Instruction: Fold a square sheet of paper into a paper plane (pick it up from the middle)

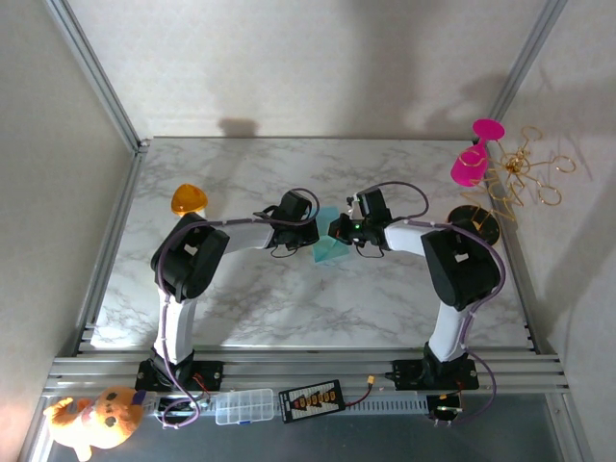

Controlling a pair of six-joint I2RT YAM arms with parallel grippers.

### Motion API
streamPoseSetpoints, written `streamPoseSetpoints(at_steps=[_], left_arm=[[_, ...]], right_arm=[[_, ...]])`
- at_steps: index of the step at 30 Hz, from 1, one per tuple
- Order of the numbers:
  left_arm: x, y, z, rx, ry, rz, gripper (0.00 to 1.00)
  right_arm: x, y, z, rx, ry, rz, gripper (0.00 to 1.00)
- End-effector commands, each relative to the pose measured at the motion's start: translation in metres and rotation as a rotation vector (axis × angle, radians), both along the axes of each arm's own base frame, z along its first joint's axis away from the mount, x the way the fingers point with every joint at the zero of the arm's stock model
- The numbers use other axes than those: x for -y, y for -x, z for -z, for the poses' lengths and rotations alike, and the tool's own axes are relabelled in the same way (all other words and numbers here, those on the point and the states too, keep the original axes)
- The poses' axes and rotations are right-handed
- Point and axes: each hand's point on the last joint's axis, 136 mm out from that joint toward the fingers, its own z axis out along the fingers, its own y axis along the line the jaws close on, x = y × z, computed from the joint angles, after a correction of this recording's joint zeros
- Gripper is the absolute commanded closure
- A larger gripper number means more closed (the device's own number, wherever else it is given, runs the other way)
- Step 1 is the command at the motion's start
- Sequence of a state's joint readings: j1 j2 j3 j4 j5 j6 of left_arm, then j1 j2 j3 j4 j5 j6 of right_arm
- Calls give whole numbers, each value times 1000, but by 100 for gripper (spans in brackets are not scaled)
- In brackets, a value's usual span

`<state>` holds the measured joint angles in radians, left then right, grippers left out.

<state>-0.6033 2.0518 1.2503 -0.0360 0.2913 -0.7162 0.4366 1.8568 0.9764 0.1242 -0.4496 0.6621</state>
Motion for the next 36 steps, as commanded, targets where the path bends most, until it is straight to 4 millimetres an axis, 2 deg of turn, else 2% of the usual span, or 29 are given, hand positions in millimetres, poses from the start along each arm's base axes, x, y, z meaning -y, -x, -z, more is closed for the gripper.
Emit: streamPoseSetpoints(at_steps=[1,11,16,19,22,28,36], left_arm=[[-9,12,25,-61,-74,26,100],[-4,11,14,-45,-55,54,100],[10,6,-15,-8,31,57,100],[17,5,-38,21,87,46,91],[18,11,-50,24,123,27,88],[23,35,-43,-30,130,27,88],[43,60,-30,-88,133,87,90]], right_arm=[[-1,4,13,-29,21,-34,97],[14,14,51,-144,97,30,97],[25,23,66,-189,155,57,98],[31,27,73,-205,189,67,98],[35,29,77,-217,208,72,98],[36,32,82,-235,220,73,98],[38,35,86,-252,229,73,98]])
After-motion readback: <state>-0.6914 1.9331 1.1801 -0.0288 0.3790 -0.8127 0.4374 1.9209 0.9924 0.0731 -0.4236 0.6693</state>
